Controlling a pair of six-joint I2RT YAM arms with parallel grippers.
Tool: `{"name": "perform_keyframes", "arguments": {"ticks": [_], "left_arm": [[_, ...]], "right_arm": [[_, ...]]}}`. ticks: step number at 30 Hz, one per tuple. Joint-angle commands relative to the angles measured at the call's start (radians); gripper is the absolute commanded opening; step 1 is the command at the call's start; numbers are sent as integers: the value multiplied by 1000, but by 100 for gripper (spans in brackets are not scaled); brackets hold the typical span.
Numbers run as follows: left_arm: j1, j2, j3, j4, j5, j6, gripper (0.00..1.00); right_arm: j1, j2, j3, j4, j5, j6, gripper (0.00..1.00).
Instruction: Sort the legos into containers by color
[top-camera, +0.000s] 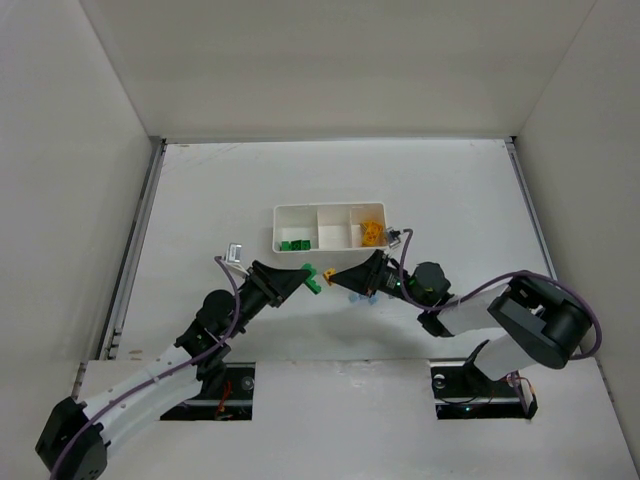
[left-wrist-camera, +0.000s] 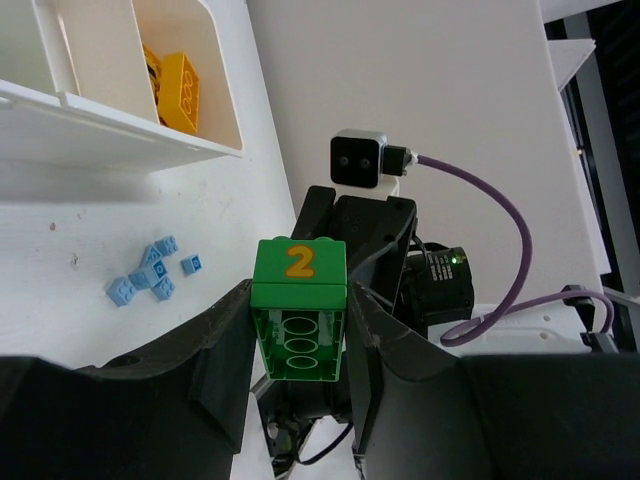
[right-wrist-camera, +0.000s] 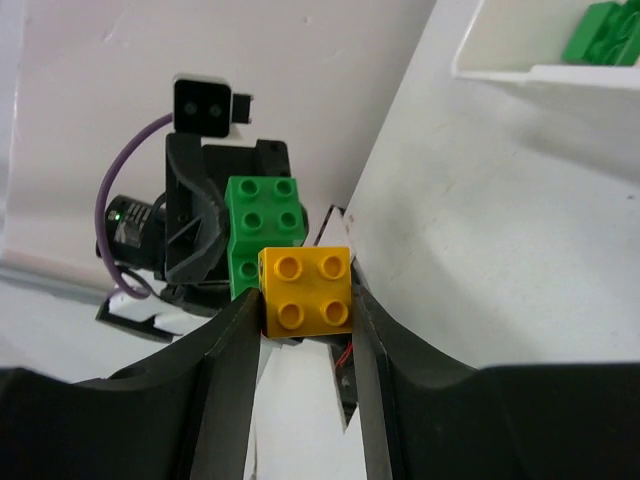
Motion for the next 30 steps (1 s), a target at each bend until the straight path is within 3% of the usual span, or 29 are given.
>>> {"name": "perform_keyframes", "arguments": {"ticks": [1, 5, 9, 14, 17, 20, 23, 30], "left_arm": [[8, 1, 9, 48, 26, 15, 15], [31, -2, 27, 12, 72, 31, 15], [81, -29, 58, -34, 82, 42, 16], [117, 33, 109, -35, 108, 74, 16], [120, 76, 138, -35, 114, 101, 16], [121, 110, 162, -35, 125, 126, 17], [121, 144, 182, -23, 137, 137, 18], [126, 172, 189, 5, 174, 140, 18]], "right_arm": [[-16, -19, -2, 288, 16, -4, 40], [-49, -44, -3, 274, 9, -7, 40], [-129, -126, 15, 129, -2, -38, 39], [-180, -326, 113, -385, 115, -254, 39], [-169, -392, 233, -778, 341, -470, 39], [-109, -343, 346, -1027, 580, -619, 39], [-94, -271, 412, -1100, 654, -668, 39], [-94, -124, 526, -1114, 664, -710, 39]]}}
